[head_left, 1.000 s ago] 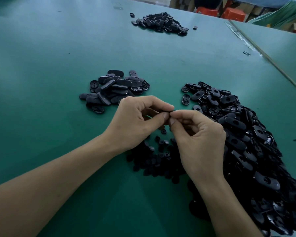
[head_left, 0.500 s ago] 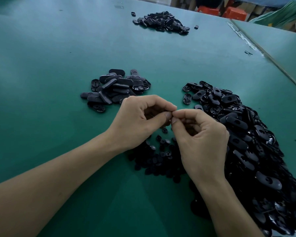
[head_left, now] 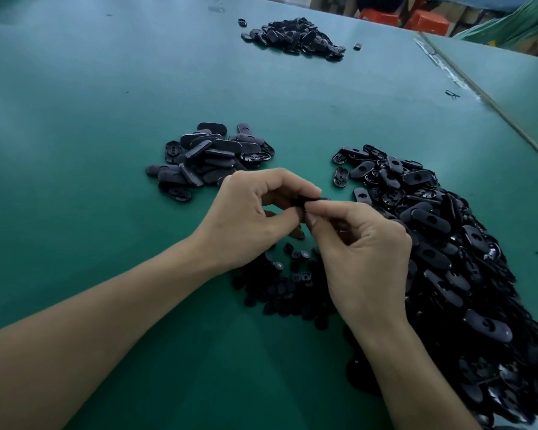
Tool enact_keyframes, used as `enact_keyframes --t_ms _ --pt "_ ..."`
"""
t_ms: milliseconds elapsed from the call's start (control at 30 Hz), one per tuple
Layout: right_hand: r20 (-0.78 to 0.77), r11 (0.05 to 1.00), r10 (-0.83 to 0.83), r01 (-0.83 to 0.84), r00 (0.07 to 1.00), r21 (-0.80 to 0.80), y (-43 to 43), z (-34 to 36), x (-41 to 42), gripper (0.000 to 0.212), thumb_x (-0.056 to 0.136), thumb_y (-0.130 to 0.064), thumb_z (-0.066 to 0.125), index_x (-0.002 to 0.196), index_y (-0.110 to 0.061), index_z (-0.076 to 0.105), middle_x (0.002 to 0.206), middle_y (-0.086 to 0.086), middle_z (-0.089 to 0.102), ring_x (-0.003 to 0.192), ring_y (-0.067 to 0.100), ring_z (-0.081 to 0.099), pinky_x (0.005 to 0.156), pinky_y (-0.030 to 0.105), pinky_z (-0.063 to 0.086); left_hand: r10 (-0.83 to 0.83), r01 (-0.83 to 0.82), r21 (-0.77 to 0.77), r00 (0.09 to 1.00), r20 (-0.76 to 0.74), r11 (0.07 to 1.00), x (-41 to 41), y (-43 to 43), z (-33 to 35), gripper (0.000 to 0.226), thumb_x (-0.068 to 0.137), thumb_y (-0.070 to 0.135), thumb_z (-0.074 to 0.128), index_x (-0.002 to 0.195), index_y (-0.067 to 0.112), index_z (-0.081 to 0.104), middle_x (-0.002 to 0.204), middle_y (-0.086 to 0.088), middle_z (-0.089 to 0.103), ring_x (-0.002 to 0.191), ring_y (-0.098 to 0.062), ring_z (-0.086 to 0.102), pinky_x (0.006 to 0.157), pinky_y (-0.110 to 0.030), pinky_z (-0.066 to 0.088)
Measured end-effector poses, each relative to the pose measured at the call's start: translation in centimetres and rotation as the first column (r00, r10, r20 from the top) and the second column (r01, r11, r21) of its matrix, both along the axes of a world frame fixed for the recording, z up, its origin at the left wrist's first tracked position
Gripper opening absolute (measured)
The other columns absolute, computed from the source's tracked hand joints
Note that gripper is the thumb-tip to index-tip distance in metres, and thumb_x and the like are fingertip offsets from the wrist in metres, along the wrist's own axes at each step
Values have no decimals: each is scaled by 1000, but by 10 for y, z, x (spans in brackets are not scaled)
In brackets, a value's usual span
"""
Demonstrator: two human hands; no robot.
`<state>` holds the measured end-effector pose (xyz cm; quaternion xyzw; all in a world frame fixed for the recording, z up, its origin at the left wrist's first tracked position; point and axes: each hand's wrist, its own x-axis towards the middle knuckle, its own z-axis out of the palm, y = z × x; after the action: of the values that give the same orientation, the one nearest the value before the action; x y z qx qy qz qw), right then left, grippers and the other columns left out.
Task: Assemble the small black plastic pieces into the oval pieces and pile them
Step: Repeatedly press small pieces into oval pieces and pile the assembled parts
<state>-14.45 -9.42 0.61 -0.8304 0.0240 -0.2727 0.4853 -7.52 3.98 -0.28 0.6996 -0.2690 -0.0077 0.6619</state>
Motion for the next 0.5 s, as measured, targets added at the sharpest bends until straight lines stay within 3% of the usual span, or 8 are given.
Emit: enact_keyframes --t_ms 167,500 --pt "-2 999 -25 25 1000 42 2 1 -1 22 88 -8 75 90 -30 74 76 -15 72 72 4 70 64 8 49 10 -10 24 1000 22 1000 0 0 -1 31 79 -3 64 94 22 74 87 -1 77 81 -18 75 76 -36 62" --pt "38 996 -69 66 997 66 4 4 -1 28 87 -7 74 79 -31 65 78 -16 70 67 6 69 60 8 47 -4 4 -18 1000 -5 1000 -1 -2 0 24 80 -1 74 91 21 74 81 0 76 72 -17 73 68 -25 58"
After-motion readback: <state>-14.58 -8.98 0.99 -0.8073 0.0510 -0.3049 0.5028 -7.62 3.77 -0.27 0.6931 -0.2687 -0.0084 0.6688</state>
